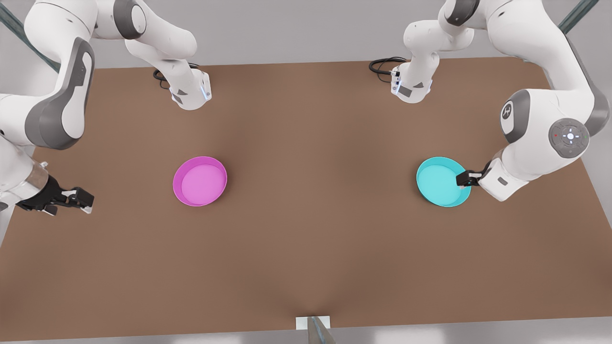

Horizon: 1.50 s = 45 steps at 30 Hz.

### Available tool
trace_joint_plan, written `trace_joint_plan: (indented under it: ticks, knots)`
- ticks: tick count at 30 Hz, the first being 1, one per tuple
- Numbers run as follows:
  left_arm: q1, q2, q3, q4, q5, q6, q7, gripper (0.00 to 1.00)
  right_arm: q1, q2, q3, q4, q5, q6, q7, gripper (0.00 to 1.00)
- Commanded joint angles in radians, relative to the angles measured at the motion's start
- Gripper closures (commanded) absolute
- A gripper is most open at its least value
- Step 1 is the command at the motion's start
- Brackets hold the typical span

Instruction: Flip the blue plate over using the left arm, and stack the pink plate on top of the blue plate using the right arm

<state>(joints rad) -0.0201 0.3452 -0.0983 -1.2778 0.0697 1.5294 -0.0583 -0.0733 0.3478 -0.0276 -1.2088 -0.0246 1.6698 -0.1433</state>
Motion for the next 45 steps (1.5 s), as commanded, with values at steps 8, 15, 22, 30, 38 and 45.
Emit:
trace_joint_plan:
  ticks: [8, 15, 22, 30, 38, 45]
  knots:
    - [0.107, 0.158, 0.176, -0.048, -0.271, -0.057, 0.324, 0.00, 0.000, 0.007, 0.000, 0.000, -0.017, 0.002, -0.001, 0.00]
    - [0.117, 0.205, 0.333, -0.330, -0.452, 0.126, 0.735, 0.00, -0.002, 0.008, 0.000, 0.000, -0.015, 0.002, -0.001, 0.00]
    - [0.115, 0.267, 0.407, -0.405, -0.444, 0.215, 0.856, 0.00, 0.000, 0.007, 0.000, 0.000, -0.017, 0.002, -0.001, 0.00]
    - [0.115, 0.340, 0.397, -0.403, -0.446, 0.241, 0.856, 0.00, -0.005, 0.005, 0.000, 0.002, -0.002, 0.031, -0.001, 0.00]
    - [0.109, 0.360, 0.384, -0.403, -0.447, 0.265, 0.856, 0.46, -0.010, 0.002, -0.005, 0.021, 0.003, 0.031, 0.001, 0.00]
    - [0.107, 0.370, 0.384, -0.402, -0.452, 0.265, 0.856, 0.61, -0.014, 0.002, -0.005, 0.023, -0.008, 0.039, -0.001, 0.00]
